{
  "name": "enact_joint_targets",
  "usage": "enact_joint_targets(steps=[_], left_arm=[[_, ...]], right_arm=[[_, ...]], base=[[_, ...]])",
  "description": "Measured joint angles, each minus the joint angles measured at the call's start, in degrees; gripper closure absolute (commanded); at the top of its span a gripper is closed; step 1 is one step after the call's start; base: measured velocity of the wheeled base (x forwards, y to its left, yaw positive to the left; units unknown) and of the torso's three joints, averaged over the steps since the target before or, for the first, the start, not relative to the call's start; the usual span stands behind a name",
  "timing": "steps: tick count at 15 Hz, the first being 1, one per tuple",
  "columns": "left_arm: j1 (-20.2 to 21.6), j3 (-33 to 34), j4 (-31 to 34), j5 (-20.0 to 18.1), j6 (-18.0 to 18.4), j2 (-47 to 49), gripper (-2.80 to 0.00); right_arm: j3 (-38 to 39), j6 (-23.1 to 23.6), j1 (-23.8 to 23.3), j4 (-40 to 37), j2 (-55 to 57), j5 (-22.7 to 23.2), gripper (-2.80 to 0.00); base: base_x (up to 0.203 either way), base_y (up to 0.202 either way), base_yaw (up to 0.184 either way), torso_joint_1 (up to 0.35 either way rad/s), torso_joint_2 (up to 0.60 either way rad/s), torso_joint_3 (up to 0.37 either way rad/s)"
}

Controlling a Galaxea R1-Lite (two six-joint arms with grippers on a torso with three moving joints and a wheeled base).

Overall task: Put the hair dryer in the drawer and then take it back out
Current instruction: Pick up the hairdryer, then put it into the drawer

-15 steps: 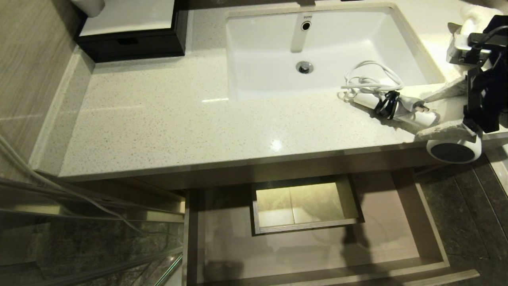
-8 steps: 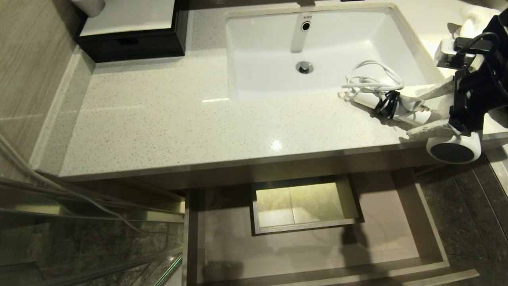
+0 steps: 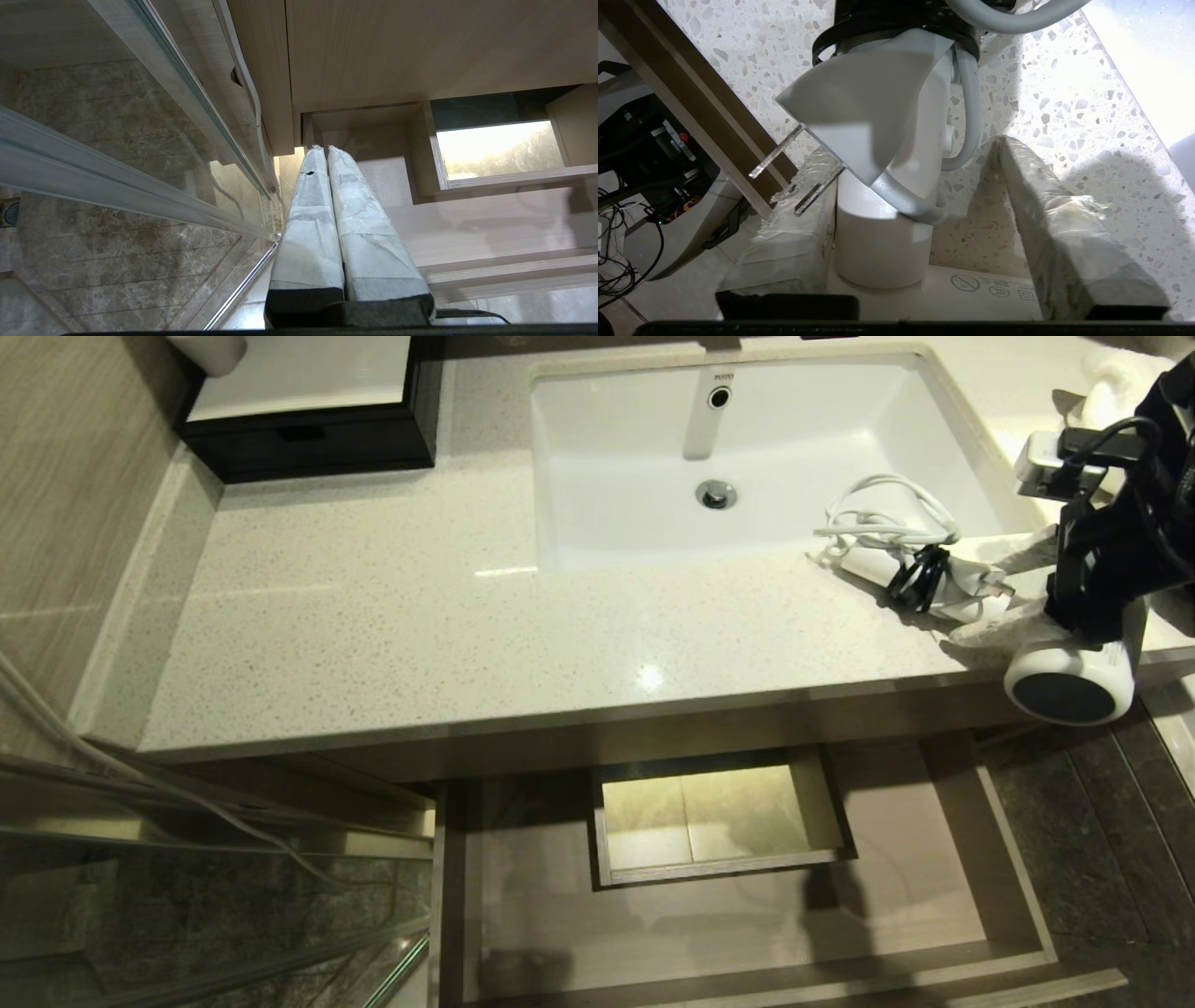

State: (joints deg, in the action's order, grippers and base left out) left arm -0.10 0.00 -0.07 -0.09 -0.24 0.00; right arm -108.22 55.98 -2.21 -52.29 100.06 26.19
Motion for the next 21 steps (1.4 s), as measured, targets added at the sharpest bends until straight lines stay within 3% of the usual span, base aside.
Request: enact_joint_targets(steps=[5, 12, 17, 21], left_arm=[[0.0, 0.0, 0.0, 0.0, 0.0, 0.0, 0.00], [0.0, 0.0, 0.0, 0.0, 0.0, 0.0, 0.00], [0.0, 0.0, 0.0, 0.0, 0.0, 0.0, 0.00], [0.0, 0.0, 0.0, 0.0, 0.0, 0.0, 0.00]], right_arm=[[0.1, -0.8, 0.0, -0.3, -1.1, -0.1, 0.00], [0.5, -7.0, -0.2, -0.7, -5.5, -0.2, 0.00], [3.3, -16.0, -0.2, -0.2, -10.3, -0.9, 0.00], [4.3, -19.4, -0.1, -0.9, -13.8, -10.9, 0.00]], base=[[0.000, 0.000, 0.000, 0.000, 0.00, 0.000], [0.000, 0.000, 0.000, 0.000, 0.00, 0.000], [0.000, 0.000, 0.000, 0.000, 0.00, 0.000], [0.000, 0.000, 0.000, 0.000, 0.00, 0.000]])
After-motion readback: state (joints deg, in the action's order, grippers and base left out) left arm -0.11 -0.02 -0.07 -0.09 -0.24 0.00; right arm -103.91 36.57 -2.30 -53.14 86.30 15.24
